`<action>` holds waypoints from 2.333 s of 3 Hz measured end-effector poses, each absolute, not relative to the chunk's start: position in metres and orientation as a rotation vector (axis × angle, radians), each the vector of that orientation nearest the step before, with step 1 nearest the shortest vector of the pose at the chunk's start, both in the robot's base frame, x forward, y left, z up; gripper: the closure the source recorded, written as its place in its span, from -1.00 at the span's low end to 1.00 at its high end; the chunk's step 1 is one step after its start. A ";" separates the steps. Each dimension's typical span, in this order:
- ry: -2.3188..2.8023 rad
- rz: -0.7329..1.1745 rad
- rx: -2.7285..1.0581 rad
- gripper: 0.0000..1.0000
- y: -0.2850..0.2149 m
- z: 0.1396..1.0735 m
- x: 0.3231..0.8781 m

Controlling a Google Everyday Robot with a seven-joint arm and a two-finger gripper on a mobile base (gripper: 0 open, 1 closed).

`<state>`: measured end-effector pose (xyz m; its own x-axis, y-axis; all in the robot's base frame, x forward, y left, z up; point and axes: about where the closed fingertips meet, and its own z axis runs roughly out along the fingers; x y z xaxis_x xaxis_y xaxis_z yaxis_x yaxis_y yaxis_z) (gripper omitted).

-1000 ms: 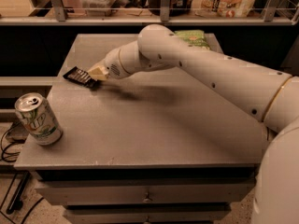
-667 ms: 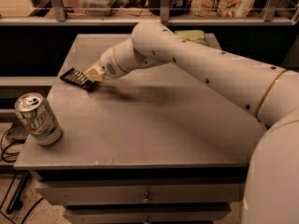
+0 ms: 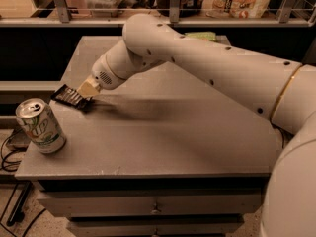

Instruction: Move rxbar chocolate near 7up can

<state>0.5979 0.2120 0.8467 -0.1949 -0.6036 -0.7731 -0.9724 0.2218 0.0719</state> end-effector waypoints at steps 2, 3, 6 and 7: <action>1.897 0.811 -1.491 0.63 0.209 0.857 0.552; 1.910 0.824 -1.484 0.16 0.203 0.860 0.538; 1.919 0.806 -1.486 -1.00 0.195 0.866 0.527; 1.919 0.806 -1.486 -1.00 0.195 0.866 0.527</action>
Offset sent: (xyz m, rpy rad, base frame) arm -0.0685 -0.0105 0.0176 -0.0101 0.0560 0.0417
